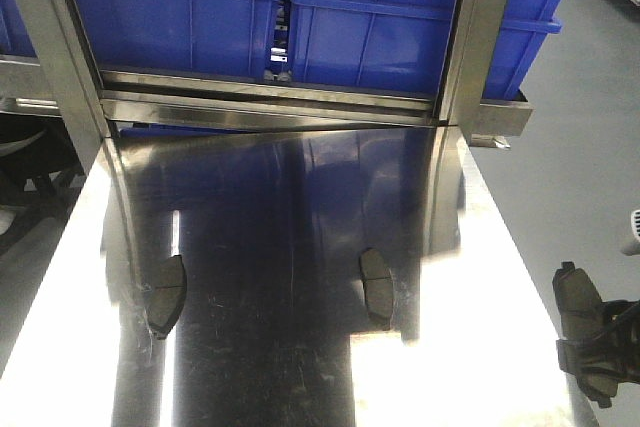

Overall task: Move and align brake pads A on conveyor
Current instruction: 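Lift the held pad with the right gripper away from the table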

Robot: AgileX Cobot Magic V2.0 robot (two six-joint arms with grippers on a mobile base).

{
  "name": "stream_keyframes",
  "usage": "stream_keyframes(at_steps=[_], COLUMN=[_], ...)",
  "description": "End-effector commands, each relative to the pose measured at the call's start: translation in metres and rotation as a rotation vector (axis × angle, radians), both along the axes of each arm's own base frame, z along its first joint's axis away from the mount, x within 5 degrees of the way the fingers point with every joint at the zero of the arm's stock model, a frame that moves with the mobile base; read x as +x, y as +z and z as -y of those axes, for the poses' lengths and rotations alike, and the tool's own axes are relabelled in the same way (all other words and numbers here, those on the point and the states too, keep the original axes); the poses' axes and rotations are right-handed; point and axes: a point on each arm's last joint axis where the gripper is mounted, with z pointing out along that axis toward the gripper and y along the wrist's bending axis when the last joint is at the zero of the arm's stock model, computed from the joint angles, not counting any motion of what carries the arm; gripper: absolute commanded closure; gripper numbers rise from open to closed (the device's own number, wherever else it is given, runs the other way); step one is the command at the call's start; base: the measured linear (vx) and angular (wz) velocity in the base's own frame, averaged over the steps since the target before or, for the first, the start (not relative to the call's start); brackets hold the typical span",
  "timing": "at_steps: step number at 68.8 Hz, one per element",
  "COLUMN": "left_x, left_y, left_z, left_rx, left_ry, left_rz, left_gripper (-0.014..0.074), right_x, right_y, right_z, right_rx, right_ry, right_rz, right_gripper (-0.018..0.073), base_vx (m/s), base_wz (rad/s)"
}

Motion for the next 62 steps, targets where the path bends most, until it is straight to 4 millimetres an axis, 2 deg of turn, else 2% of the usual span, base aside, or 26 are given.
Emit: stream_keyframes(at_steps=[1, 62], left_x=[0.0037, 0.0037], left_y=[0.0160, 0.0160], left_z=[0.0005, 0.0005], left_rx=[-0.001, -0.001], left_ry=[-0.003, -0.003], left_rz=[0.111, 0.111], left_gripper=[0.0519, 0.0519], right_x=[0.0051, 0.0047], right_y=[0.0144, 0.0139], right_z=[-0.0005, -0.0005], right_rx=[0.010, 0.009], right_ry=[0.003, 0.003], right_rz=[0.103, 0.096], right_gripper=[0.0569, 0.0569], base_vx=[0.00, 0.00], base_wz=[0.00, 0.00])
